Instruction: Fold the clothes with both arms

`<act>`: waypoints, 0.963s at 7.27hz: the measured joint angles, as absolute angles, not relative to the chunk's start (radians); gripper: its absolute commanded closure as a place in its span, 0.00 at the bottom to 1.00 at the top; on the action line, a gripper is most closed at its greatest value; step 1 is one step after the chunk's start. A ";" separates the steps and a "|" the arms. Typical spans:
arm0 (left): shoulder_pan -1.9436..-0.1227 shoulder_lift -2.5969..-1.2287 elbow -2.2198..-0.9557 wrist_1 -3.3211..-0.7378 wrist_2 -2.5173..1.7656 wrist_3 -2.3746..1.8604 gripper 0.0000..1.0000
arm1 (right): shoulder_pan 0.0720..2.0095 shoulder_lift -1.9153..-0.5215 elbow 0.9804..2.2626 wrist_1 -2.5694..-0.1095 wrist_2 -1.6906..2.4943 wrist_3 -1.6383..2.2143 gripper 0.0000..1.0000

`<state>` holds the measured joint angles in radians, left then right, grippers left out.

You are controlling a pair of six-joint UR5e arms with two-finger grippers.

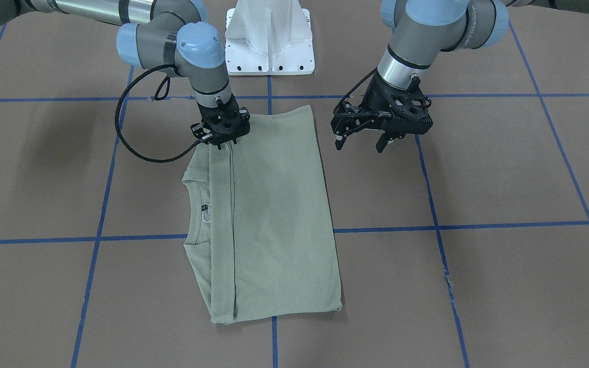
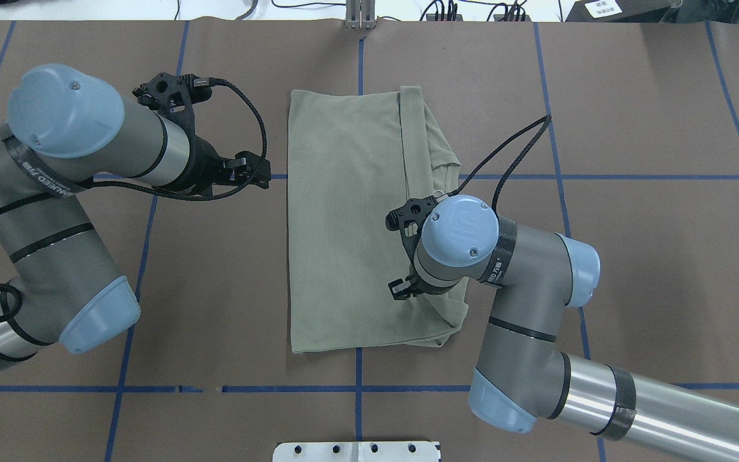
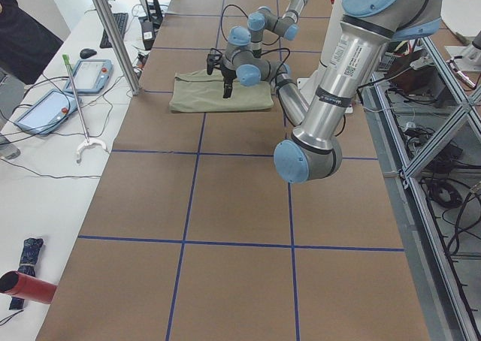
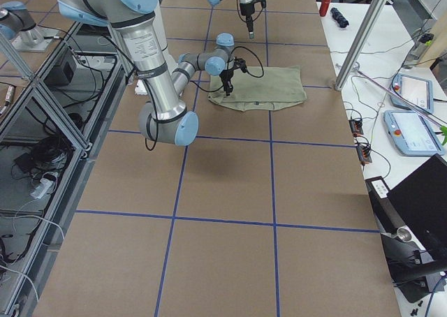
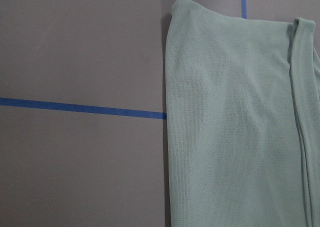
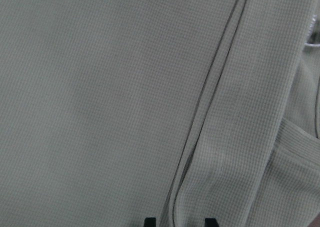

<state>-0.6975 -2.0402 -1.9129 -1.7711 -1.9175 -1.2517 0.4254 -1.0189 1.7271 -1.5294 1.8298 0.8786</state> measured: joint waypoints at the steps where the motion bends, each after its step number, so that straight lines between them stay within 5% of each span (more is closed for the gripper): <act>1: -0.698 -2.040 -1.913 -1.771 -1.917 -1.252 0.00 | 0.425 -1.020 1.726 -1.529 1.830 0.874 0.61; 7: -0.698 -2.040 -1.912 -1.771 -1.917 -1.252 0.00 | 0.431 -1.011 1.715 -1.522 1.820 0.872 0.65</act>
